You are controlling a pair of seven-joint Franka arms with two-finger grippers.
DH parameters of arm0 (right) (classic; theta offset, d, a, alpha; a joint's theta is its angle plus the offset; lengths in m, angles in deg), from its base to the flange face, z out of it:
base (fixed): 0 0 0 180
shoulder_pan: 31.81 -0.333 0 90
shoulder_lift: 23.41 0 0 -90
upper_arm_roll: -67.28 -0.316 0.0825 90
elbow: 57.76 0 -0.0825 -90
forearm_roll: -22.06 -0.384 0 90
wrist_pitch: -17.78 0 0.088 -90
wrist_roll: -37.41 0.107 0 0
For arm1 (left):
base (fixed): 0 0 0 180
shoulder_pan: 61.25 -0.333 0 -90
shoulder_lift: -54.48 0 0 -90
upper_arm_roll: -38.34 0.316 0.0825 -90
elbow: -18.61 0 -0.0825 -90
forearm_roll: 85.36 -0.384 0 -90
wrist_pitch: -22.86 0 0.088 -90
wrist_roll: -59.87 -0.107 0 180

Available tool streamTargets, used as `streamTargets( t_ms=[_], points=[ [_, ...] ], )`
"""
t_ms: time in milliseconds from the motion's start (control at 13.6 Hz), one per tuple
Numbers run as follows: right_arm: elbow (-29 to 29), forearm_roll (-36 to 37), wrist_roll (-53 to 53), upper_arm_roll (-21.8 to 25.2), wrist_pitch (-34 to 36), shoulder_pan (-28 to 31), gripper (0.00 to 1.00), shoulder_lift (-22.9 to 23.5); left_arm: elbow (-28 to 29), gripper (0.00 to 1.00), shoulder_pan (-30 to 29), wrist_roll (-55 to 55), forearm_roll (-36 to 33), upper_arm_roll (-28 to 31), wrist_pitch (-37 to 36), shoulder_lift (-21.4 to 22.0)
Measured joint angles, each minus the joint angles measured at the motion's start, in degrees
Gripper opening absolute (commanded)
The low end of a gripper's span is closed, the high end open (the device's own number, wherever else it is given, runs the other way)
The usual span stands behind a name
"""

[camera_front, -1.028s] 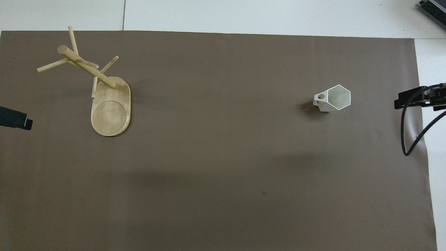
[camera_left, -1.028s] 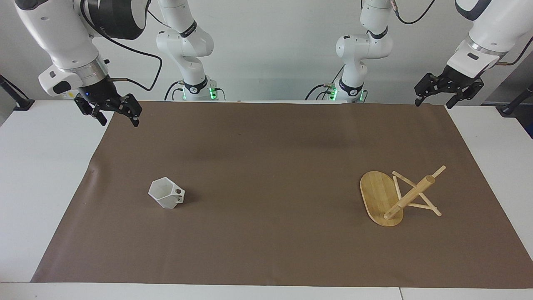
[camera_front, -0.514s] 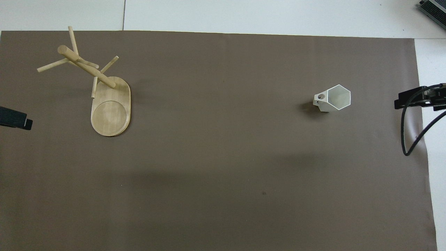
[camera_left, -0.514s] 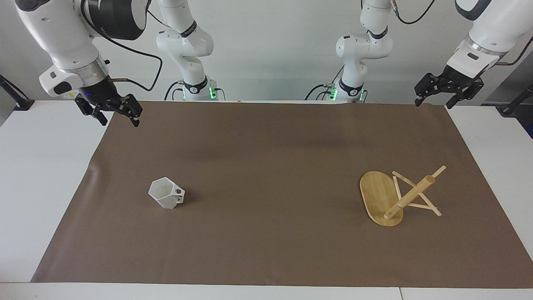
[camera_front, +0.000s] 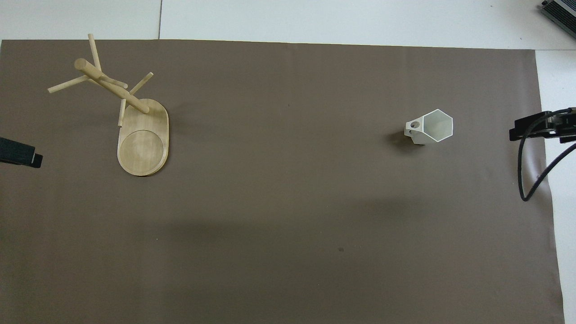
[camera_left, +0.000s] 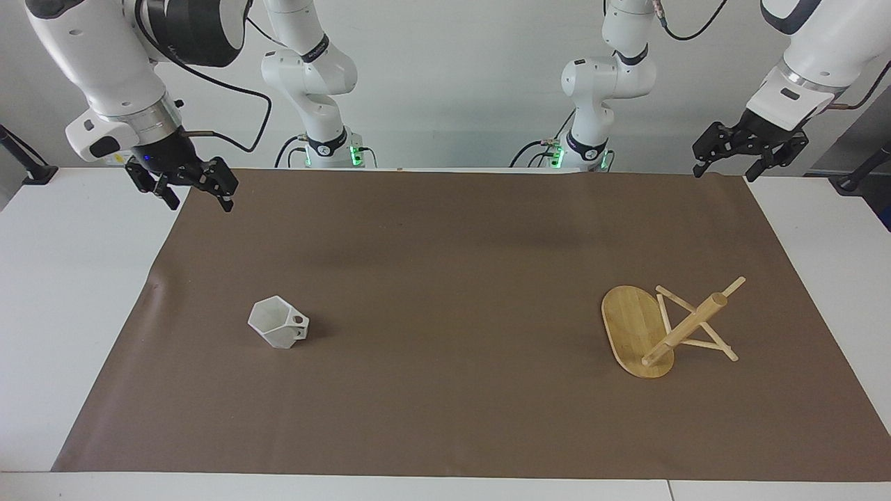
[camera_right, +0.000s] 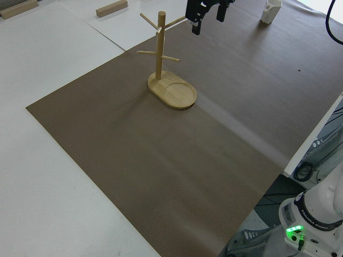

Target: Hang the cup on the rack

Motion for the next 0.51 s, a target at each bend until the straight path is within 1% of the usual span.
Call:
streamTargets(
  t_ms=[294,514],
  points=[
    [0.0,0.0,0.0,0.0,-0.1,0.0,1.0,0.0,0.0,1.0,0.0,0.0,0.0,0.0,0.0,0.0],
    [0.1,0.0,0.0,0.0,-1.5,0.0,1.0,0.0,0.0,1.0,0.0,0.0,0.0,0.0,0.0,0.0]
  ],
)
